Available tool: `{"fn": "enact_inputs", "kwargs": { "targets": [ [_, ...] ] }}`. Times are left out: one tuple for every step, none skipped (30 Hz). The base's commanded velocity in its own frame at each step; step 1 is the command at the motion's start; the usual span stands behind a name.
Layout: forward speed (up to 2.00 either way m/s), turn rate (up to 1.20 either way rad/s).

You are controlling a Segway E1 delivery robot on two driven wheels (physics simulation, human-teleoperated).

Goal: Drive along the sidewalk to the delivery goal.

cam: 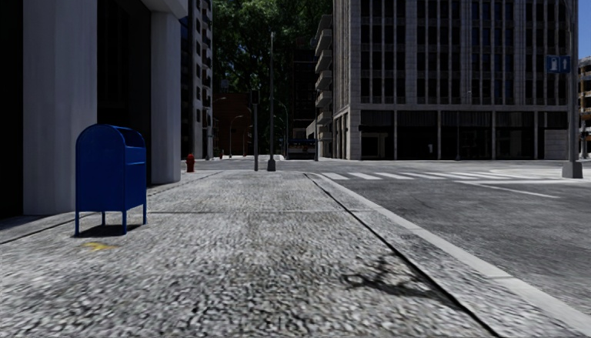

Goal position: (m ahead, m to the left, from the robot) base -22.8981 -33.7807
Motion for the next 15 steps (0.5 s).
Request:
{"fn": "enact_inputs", "kwargs": {
  "targets": [
    [2.0, 0.0],
    [2.0, 0.0],
    [2.0, 0.0],
    [2.0, 0.0],
    [2.0, 0.0],
    [2.0, 0.0],
    [2.0, 0.0],
    [2.0, 0.0],
    [2.0, 0.0],
    [2.0, 0.0],
    [2.0, 0.0],
    [2.0, 0.0],
    [2.0, 0.0],
    [2.0, 0.0],
    [2.0, 0.0]
  ]
}}
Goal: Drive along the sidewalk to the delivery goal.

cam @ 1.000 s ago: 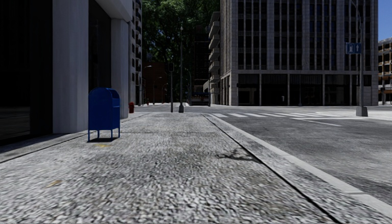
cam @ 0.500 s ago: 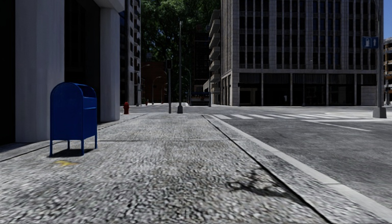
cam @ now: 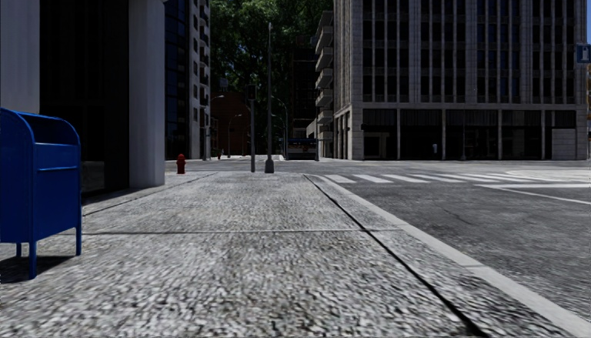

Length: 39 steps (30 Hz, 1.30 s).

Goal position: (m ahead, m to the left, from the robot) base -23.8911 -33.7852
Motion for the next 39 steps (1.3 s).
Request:
{"fn": "enact_inputs", "kwargs": {
  "targets": [
    [2.0, 0.0],
    [2.0, 0.0],
    [2.0, 0.0],
    [2.0, 0.0],
    [2.0, 0.0],
    [2.0, 0.0],
    [2.0, 0.0],
    [2.0, 0.0],
    [2.0, 0.0],
    [2.0, 0.0],
    [2.0, 0.0],
    [2.0, 0.0],
    [2.0, 0.0],
    [2.0, 0.0],
    [2.0, 0.0],
    [2.0, 0.0],
    [2.0, 0.0],
    [2.0, 0.0],
    [2.0, 0.0],
    [2.0, 0.0],
    [2.0, 0.0],
    [2.0, 0.0],
    [2.0, 0.0],
    [2.0, 0.0],
    [2.0, 0.0],
    [2.0, 0.0],
    [2.0, 0.0],
    [2.0, 0.0],
    [2.0, 0.0],
    [2.0, 0.0],
    [2.0, 0.0],
    [2.0, 0.0],
    [2.0, 0.0],
    [2.0, 0.0],
    [2.0, 0.0],
    [2.0, 0.0],
    [2.0, 0.0],
    [2.0, 0.0],
    [2.0, 0.0]
  ]
}}
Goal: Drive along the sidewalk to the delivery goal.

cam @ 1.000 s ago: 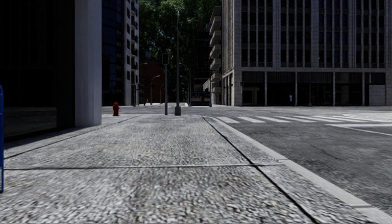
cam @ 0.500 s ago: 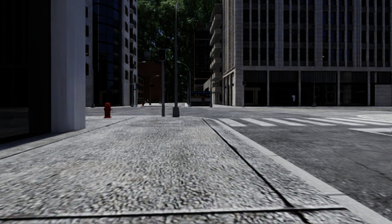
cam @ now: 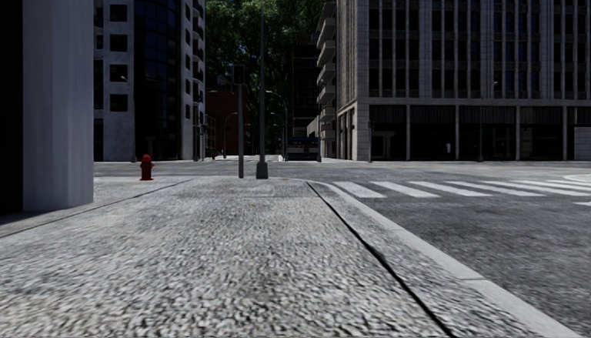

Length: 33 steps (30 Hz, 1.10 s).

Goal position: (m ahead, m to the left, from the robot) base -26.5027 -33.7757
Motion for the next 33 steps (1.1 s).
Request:
{"fn": "enact_inputs", "kwargs": {
  "targets": [
    [2.0, 0.0],
    [2.0, 0.0],
    [2.0, 0.0],
    [2.0, 0.0],
    [2.0, 0.0],
    [2.0, 0.0],
    [2.0, 0.0],
    [2.0, 0.0],
    [2.0, 0.0],
    [2.0, 0.0],
    [2.0, 0.0],
    [2.0, 0.0],
    [2.0, 0.0],
    [2.0, 0.0],
    [2.0, 0.0],
    [2.0, 0.0],
    [2.0, 0.0],
    [2.0, 0.0],
    [2.0, 0.0],
    [2.0, 0.0],
    [2.0, 0.0],
    [2.0, 0.0],
    [2.0, 0.0],
    [2.0, 0.0],
    [2.0, 0.0],
    [2.0, 0.0],
    [2.0, 0.0],
    [2.0, 0.0],
    [2.0, 0.0],
    [2.0, 0.0],
    [2.0, 0.0],
    [2.0, 0.0],
    [2.0, 0.0]
  ]
}}
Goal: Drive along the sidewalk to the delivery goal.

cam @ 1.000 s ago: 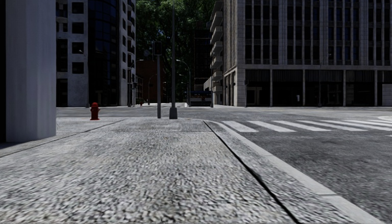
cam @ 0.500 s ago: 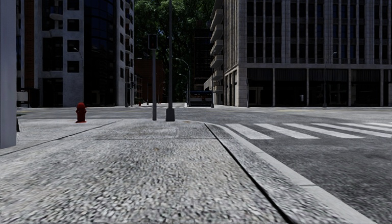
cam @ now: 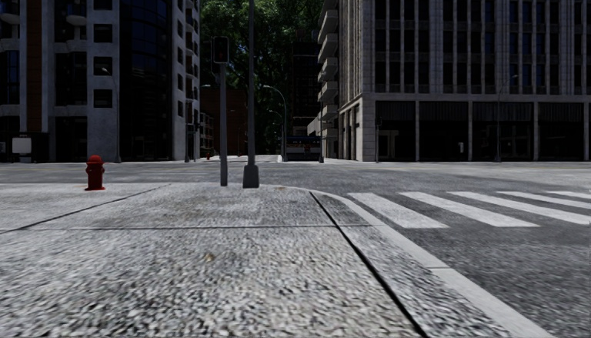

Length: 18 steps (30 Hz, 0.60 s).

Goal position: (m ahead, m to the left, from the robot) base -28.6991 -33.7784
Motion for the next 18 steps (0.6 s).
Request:
{"fn": "enact_inputs", "kwargs": {
  "targets": [
    [2.0, 0.0],
    [2.0, 0.0],
    [2.0, 0.0],
    [2.0, 0.0],
    [2.0, 0.0],
    [2.0, 0.0],
    [2.0, 0.0],
    [2.0, 0.0],
    [2.0, 0.0],
    [2.0, 0.0],
    [2.0, 0.0],
    [2.0, 0.0],
    [2.0, 0.0],
    [2.0, -0.16],
    [2.0, -0.42],
    [2.0, -0.5],
    [2.0, -0.5],
    [2.0, -0.52]
  ]
}}
